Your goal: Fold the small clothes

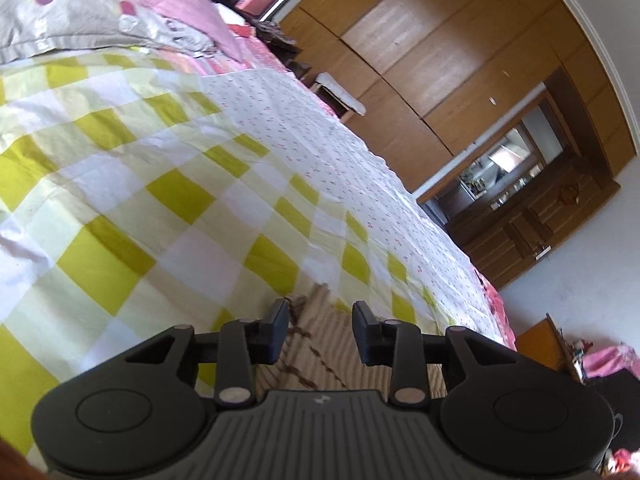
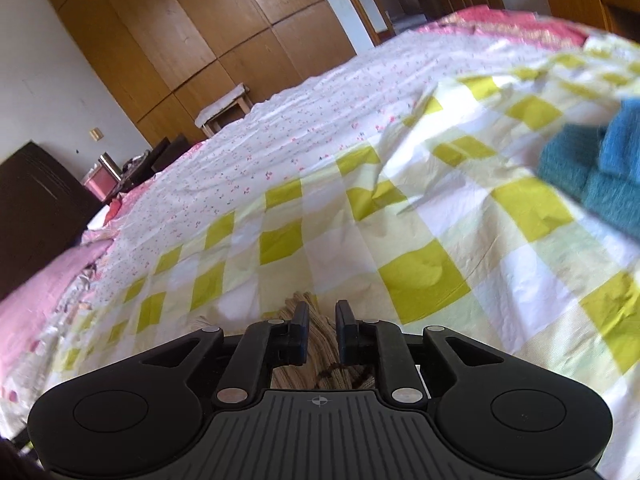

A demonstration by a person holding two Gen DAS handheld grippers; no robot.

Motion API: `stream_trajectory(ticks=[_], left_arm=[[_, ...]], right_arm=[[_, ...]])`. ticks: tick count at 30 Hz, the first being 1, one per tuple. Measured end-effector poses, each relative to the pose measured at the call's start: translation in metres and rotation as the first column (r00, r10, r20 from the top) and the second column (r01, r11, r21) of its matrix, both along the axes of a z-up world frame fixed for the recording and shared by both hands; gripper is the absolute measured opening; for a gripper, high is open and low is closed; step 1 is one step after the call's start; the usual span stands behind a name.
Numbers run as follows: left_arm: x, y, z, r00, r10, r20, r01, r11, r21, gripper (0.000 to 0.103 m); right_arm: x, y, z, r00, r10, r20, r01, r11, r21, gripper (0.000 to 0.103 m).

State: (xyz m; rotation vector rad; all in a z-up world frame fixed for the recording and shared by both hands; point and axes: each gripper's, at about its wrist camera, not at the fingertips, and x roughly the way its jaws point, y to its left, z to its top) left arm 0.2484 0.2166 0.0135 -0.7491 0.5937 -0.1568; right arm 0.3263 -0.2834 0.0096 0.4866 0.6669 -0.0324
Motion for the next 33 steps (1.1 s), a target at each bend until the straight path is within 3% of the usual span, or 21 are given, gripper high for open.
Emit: stream_trajectory(ticks=[4, 9, 13, 15, 21, 26, 33], left_arm=[[-0.003, -0.025, 0.001, 0.997, -0.079, -0.01, 0.079, 0.997, 0.02, 0.04], [-0.006, -0.059, 0.0, 0.989, -0.145, -0.034, 0.149, 0.976, 0.158, 0.04], [-0.006, -0.079, -0.008, 0.988, -0.13, -0.079, 0.15, 0.914, 0.376, 0.04], [-0.004, -0.083, -0.014, 0.987, -0.12, -0.103, 0.152, 0.892, 0.425, 0.04], [-0.009, -0.085, -0.01, 0.988, -0.133, -0.084, 0.156, 0.889, 0.43, 0.04], [-0.011, -0.089, -0.007, 0.986, -0.148, -0.081, 0.169, 0.886, 0.431, 0.041], [-0.012, -0.088, -0.004, 0.986, -0.149, -0.07, 0.165, 0.889, 0.427, 0.041]], right_arm=[[-0.019, 0.012, 0.004, 0.998, 0.062, -0.012, -0.063, 0.996, -0.065, 0.017], [-0.036, 0.026, -0.013, 0.99, 0.127, -0.068, -0.135, 0.982, -0.135, 0.019], [-0.033, 0.027, -0.02, 0.989, 0.12, -0.086, -0.133, 0.977, -0.164, 0.017], [-0.03, 0.025, -0.019, 0.989, 0.11, -0.094, -0.124, 0.98, -0.153, 0.017], [-0.036, 0.025, -0.008, 0.988, 0.14, -0.064, -0.148, 0.979, -0.143, 0.02], [-0.017, 0.028, -0.016, 0.983, 0.146, -0.114, -0.161, 0.978, -0.133, 0.02], [-0.01, 0.02, -0.008, 0.991, 0.1, -0.088, -0.111, 0.984, -0.14, 0.014]])
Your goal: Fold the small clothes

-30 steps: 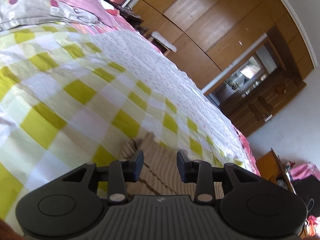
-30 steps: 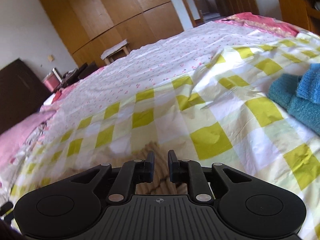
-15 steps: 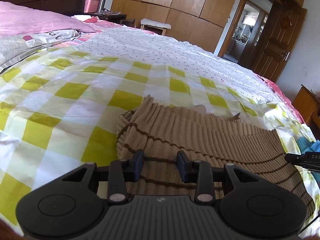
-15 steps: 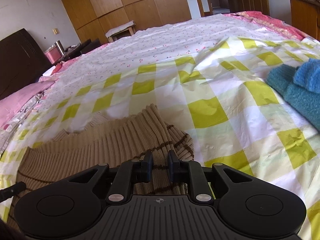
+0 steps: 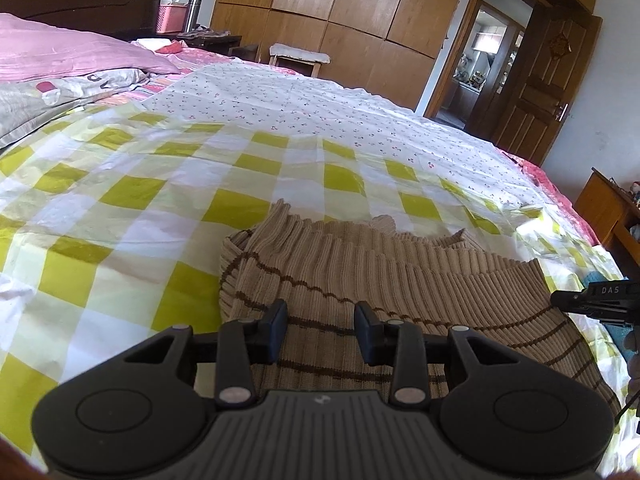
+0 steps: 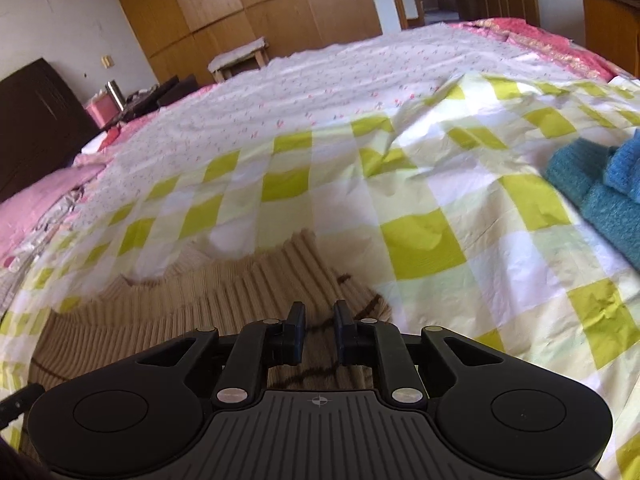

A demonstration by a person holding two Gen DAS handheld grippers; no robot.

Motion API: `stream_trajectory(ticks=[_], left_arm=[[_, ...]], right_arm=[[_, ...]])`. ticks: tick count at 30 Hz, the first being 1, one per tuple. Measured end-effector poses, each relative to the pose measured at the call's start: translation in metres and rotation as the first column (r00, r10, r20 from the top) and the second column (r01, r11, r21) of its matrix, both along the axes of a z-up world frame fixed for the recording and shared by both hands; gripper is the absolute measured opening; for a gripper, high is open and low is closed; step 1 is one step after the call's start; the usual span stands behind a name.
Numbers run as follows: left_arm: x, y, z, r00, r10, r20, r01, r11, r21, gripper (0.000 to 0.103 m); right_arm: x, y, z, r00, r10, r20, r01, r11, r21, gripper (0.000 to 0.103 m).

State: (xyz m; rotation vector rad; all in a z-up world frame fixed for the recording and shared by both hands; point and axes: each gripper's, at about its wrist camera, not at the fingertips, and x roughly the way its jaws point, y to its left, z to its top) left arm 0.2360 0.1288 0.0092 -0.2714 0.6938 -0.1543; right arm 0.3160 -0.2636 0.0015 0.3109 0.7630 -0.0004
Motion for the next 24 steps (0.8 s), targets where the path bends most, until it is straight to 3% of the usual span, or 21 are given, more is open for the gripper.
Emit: stream_trajectory(ticks=[4, 5, 7, 10, 12, 13, 15, 16, 22, 24], left_arm=[[0.001, 0.002, -0.002, 1.0, 0.009, -0.003, -0.009, 1.0, 0.003, 0.041], [0.001, 0.002, -0.002, 1.0, 0.009, -0.005, -0.009, 1.0, 0.004, 0.041], [0.001, 0.001, -0.003, 1.0, 0.013, -0.005, -0.013, 1.0, 0.008, 0.041], [0.001, 0.0, -0.003, 1.0, 0.009, -0.004, -0.009, 1.0, 0.017, 0.041], [0.001, -0.001, -0.003, 1.0, 0.007, -0.003, -0.007, 1.0, 0.021, 0.041], [0.001, -0.001, -0.003, 1.0, 0.006, -0.003, -0.006, 1.0, 0.023, 0.041], [0.002, -0.001, -0.004, 1.0, 0.006, -0.004, -0.006, 1.0, 0.026, 0.041], [0.002, -0.001, -0.004, 1.0, 0.005, -0.005, -0.005, 1.0, 0.027, 0.042], [0.003, -0.001, -0.007, 1.0, 0.009, -0.01, -0.008, 0.999, 0.036, 0.042], [0.003, -0.003, -0.008, 1.0, 0.006, -0.014, -0.005, 0.999, 0.05, 0.042]], right_arm=[[0.001, -0.002, 0.004, 1.0, 0.01, 0.023, -0.009, 0.999, -0.037, 0.011], [0.002, 0.0, 0.005, 0.999, 0.022, 0.027, -0.02, 0.998, -0.056, 0.017], [0.004, 0.003, 0.004, 0.999, 0.042, 0.017, -0.041, 0.998, -0.054, 0.017], [0.012, 0.005, -0.005, 0.999, 0.05, -0.017, -0.051, 0.998, -0.046, 0.035], [0.016, 0.006, -0.012, 0.998, 0.058, -0.039, -0.059, 0.998, -0.038, 0.035], [0.016, 0.006, -0.014, 0.998, 0.057, -0.039, -0.059, 0.997, -0.041, 0.033], [0.015, 0.005, -0.014, 0.998, 0.051, -0.033, -0.053, 0.998, -0.035, 0.018], [0.015, 0.003, -0.014, 0.998, 0.047, -0.035, -0.047, 0.999, -0.017, 0.005], [0.017, -0.018, -0.009, 0.999, -0.046, -0.026, 0.047, 0.999, 0.014, 0.004], [0.019, -0.014, -0.015, 0.998, -0.041, -0.047, 0.04, 0.999, -0.021, 0.004]])
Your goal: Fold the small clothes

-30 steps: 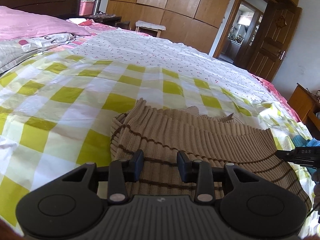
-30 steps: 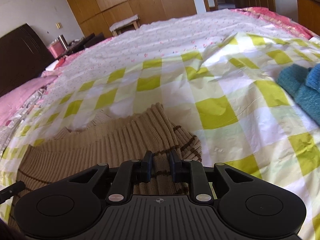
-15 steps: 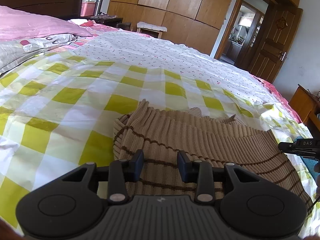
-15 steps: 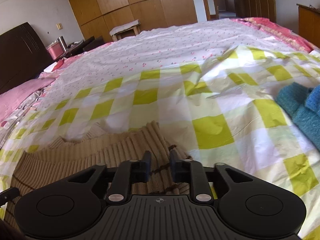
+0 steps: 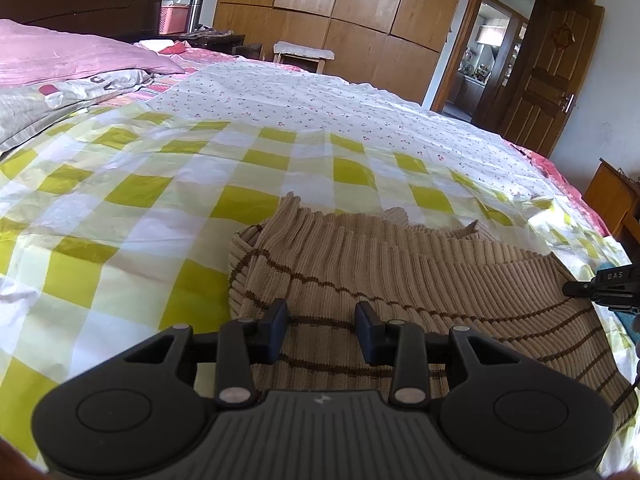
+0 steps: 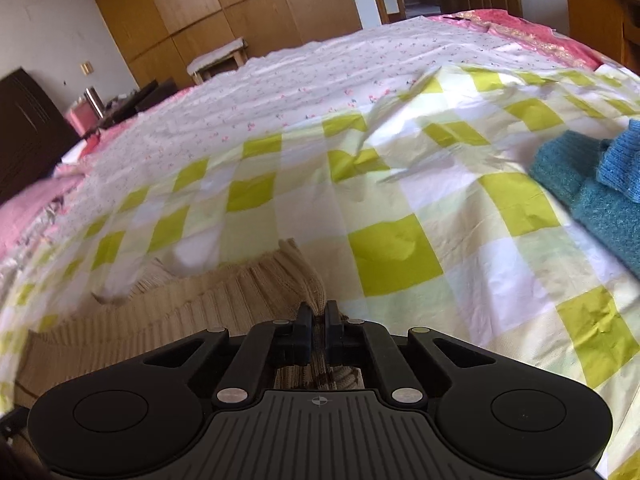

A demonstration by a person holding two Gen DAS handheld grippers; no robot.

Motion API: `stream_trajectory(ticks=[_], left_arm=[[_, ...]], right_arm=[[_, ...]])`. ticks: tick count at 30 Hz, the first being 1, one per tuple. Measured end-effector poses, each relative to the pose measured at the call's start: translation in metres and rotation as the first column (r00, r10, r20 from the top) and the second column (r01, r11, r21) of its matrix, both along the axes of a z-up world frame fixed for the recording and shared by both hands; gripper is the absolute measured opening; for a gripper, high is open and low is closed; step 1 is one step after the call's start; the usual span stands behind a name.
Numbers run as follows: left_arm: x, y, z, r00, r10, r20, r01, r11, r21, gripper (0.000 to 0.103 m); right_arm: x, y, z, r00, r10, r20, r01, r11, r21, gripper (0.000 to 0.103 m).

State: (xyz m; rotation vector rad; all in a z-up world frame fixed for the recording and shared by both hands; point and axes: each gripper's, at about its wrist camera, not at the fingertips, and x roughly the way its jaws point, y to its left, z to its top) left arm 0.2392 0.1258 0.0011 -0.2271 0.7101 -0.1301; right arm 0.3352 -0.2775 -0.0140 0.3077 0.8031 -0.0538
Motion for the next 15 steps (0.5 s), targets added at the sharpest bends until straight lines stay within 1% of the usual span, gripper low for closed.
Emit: stream_trajectory(ticks=[3, 4, 5, 7, 11, 15], left_arm=[[-0.001, -0.002, -0.001, 1.0, -0.002, 0.0, 0.002, 1.0, 0.017, 0.042], [-0.002, -0.002, 0.0, 1.0, -0.001, 0.0, 0.001, 1.0, 0.017, 0.042], [-0.003, -0.002, 0.002, 1.0, 0.0, 0.002, 0.0, 1.0, 0.014, 0.042], [-0.006, -0.002, 0.006, 1.0, -0.001, 0.007, 0.001, 1.0, 0.008, 0.042], [-0.019, -0.004, 0.014, 1.0, 0.001, 0.018, -0.001, 1.0, -0.008, 0.042], [-0.038, -0.011, 0.016, 1.0, -0.008, 0.025, 0.008, 1.0, 0.015, 0.042]], right_arm=[[0.002, 0.01, -0.005, 1.0, 0.014, -0.009, -0.014, 0.999, -0.052, 0.008], [0.002, 0.011, -0.003, 1.0, 0.012, -0.01, -0.013, 0.999, -0.047, 0.012], [0.002, 0.012, -0.001, 1.0, 0.013, -0.011, -0.013, 0.999, -0.036, 0.013], [0.0, 0.013, 0.004, 1.0, 0.022, -0.008, -0.023, 0.999, -0.032, 0.013], [-0.014, 0.01, 0.019, 0.999, 0.03, 0.032, -0.028, 0.999, -0.041, 0.014], [-0.041, 0.012, 0.027, 0.995, 0.084, 0.054, -0.083, 0.996, -0.023, 0.015]])
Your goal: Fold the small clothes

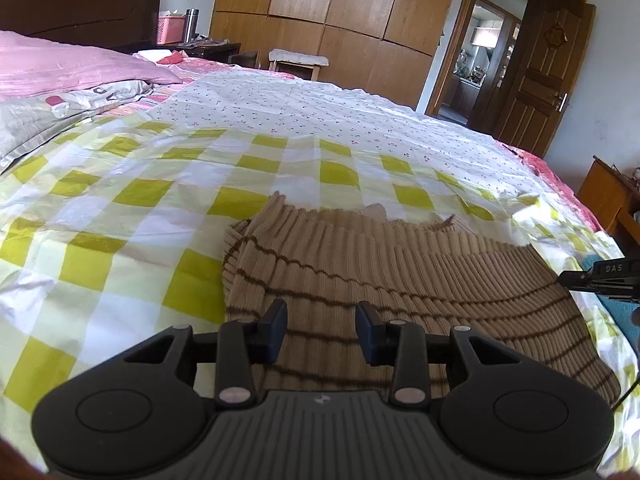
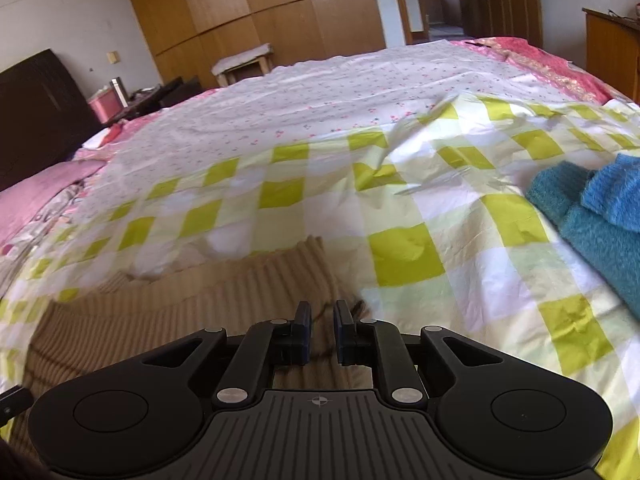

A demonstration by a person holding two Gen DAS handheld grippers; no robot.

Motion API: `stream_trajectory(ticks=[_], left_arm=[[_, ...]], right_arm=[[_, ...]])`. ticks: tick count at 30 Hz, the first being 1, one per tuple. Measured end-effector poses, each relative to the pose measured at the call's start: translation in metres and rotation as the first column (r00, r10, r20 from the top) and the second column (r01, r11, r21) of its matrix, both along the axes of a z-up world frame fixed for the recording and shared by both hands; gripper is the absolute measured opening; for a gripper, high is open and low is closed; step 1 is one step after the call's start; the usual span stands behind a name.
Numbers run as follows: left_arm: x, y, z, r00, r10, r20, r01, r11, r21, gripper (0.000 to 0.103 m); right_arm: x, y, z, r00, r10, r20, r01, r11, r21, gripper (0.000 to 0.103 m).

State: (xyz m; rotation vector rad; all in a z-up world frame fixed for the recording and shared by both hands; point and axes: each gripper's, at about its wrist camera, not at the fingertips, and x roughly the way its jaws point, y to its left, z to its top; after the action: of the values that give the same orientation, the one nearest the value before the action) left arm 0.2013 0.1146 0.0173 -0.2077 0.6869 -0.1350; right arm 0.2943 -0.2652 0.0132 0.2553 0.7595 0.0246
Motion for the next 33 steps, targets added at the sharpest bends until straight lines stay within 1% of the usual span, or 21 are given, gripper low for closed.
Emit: stream_trajectory(ticks=[1, 2, 3, 5, 6, 7, 10, 12, 15, 16, 17, 19, 21, 24, 26, 29, 31, 33], left_arm=[[-0.004, -0.003, -0.001, 1.0, -0.007, 0.0, 0.007, 1.0, 0.009, 0.042], [-0.007, -0.007, -0.002, 1.0, -0.018, -0.005, 0.018, 1.0, 0.019, 0.042], [-0.009, -0.01, -0.005, 1.0, -0.027, -0.014, 0.028, 0.999, 0.03, 0.042], [-0.009, -0.017, -0.012, 0.998, -0.039, -0.044, 0.042, 0.998, 0.055, 0.042], [-0.009, -0.02, -0.015, 0.998, -0.038, -0.053, 0.041, 0.997, 0.064, 0.042], [-0.011, -0.021, -0.016, 0.998, -0.035, -0.052, 0.039, 0.997, 0.066, 0.042], [-0.018, -0.025, -0.012, 0.998, -0.042, -0.038, 0.044, 0.997, 0.06, 0.042], [-0.025, -0.029, -0.007, 0.998, -0.062, -0.02, 0.062, 0.997, 0.035, 0.042], [-0.034, -0.044, -0.001, 0.993, -0.116, 0.014, 0.115, 0.993, 0.034, 0.042], [-0.036, -0.05, 0.0, 0.99, -0.141, 0.02, 0.141, 0.989, 0.034, 0.042], [-0.039, -0.057, 0.0, 0.986, -0.168, 0.021, 0.167, 0.985, 0.035, 0.042], [-0.041, -0.071, -0.003, 0.976, -0.216, 0.01, 0.215, 0.975, 0.053, 0.043], [-0.042, -0.082, -0.011, 0.97, -0.243, -0.017, 0.243, 0.967, 0.081, 0.043], [-0.043, -0.088, -0.017, 0.967, -0.252, -0.043, 0.255, 0.963, 0.092, 0.043], [-0.045, -0.088, -0.015, 0.967, -0.251, -0.038, 0.254, 0.964, 0.081, 0.043], [-0.047, -0.089, -0.013, 0.968, -0.25, -0.035, 0.251, 0.966, 0.061, 0.043], [-0.047, -0.092, -0.015, 0.966, -0.254, -0.04, 0.257, 0.964, 0.071, 0.043], [-0.047, -0.094, -0.017, 0.964, -0.262, -0.045, 0.265, 0.961, 0.074, 0.043]], right_arm=[[-0.007, 0.001, -0.001, 1.0, 0.019, -0.005, -0.019, 1.0, 0.009, 0.015], [-0.013, 0.003, -0.004, 0.999, 0.038, -0.01, -0.038, 0.999, 0.011, 0.019], [-0.018, 0.006, -0.009, 0.998, 0.053, -0.022, -0.053, 0.999, -0.001, 0.021], [-0.022, 0.011, -0.019, 0.997, 0.063, -0.036, -0.066, 0.996, -0.065, 0.022], [-0.024, 0.011, -0.02, 0.998, 0.064, -0.027, -0.066, 0.995, -0.079, 0.022], [-0.025, 0.01, -0.019, 0.998, 0.059, -0.023, -0.06, 0.996, -0.065, 0.022], [-0.029, 0.0, -0.011, 0.999, 0.037, -0.013, -0.037, 0.999, 0.017, 0.022], [-0.035, -0.005, -0.009, 0.999, 0.039, -0.004, -0.038, 0.999, 0.036, 0.022], [-0.042, -0.013, -0.013, 0.999, 0.036, -0.016, -0.035, 0.997, 0.064, 0.022], [-0.045, -0.017, -0.015, 0.999, 0.033, -0.024, -0.031, 0.996, 0.088, 0.024], [-0.046, -0.021, -0.018, 0.999, 0.031, -0.034, -0.027, 0.993, 0.119, 0.028], [-0.049, -0.028, -0.026, 0.998, 0.033, -0.06, -0.022, 0.984, 0.178, 0.034], [-0.05, -0.031, -0.033, 0.996, 0.036, -0.087, -0.019, 0.981, 0.193, 0.035], [-0.053, -0.033, -0.034, 0.997, 0.033, -0.072, -0.017, 0.978, 0.206, 0.035], [-0.054, -0.034, -0.03, 0.998, 0.023, -0.056, -0.011, 0.981, 0.194, 0.035], [-0.055, -0.03, -0.015, 1.0, 0.024, 0.008, -0.025, 0.99, 0.139, 0.034], [-0.053, -0.022, -0.003, 0.997, 0.059, 0.049, -0.064, 0.992, 0.111, 0.034], [-0.048, -0.009, 0.004, 0.991, 0.112, 0.069, -0.118, 0.99, 0.083, 0.034]])
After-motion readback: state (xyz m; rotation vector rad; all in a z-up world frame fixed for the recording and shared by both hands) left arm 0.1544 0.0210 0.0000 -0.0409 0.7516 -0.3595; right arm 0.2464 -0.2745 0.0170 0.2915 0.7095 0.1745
